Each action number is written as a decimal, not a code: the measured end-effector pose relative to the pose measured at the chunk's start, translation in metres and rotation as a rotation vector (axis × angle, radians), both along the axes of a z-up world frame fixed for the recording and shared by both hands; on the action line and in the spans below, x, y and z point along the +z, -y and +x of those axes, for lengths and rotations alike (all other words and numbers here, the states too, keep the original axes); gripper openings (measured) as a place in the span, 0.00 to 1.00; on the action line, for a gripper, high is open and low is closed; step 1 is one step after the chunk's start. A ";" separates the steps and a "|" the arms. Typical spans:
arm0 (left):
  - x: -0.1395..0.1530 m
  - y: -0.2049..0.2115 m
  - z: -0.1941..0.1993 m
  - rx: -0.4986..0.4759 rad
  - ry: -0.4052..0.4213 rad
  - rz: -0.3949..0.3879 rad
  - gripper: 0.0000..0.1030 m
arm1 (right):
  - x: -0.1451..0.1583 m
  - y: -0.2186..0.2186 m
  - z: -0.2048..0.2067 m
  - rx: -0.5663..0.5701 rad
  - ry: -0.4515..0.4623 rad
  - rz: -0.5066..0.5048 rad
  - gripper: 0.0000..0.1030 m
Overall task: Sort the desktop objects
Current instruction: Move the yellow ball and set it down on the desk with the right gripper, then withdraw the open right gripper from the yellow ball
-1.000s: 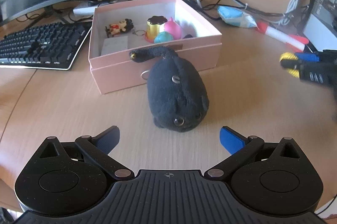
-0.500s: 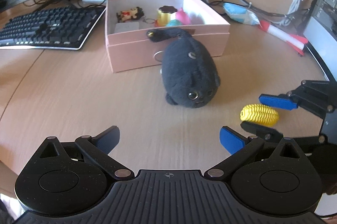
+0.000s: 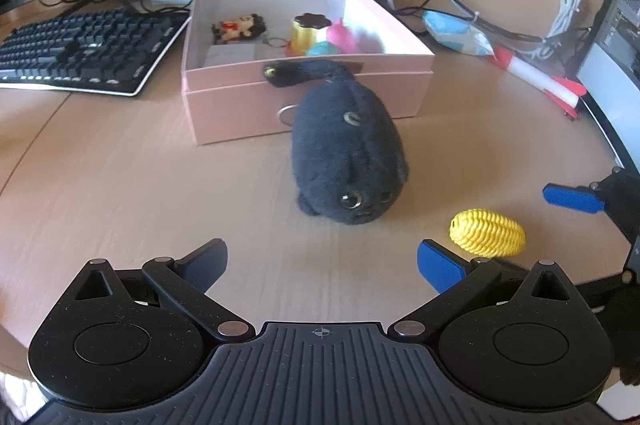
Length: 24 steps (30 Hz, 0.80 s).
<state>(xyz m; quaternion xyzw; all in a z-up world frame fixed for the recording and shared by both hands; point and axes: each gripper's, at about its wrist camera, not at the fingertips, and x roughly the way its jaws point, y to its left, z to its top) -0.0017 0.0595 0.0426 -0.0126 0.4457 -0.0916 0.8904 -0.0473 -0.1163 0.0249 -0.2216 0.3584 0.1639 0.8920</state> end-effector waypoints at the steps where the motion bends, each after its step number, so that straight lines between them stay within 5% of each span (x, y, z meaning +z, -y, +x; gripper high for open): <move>1: 0.000 0.003 0.001 -0.007 0.000 0.004 1.00 | 0.000 0.004 0.002 -0.013 0.001 0.002 0.75; 24: -0.004 0.007 0.002 -0.004 -0.010 0.048 1.00 | 0.001 0.020 0.002 -0.043 -0.038 0.164 0.83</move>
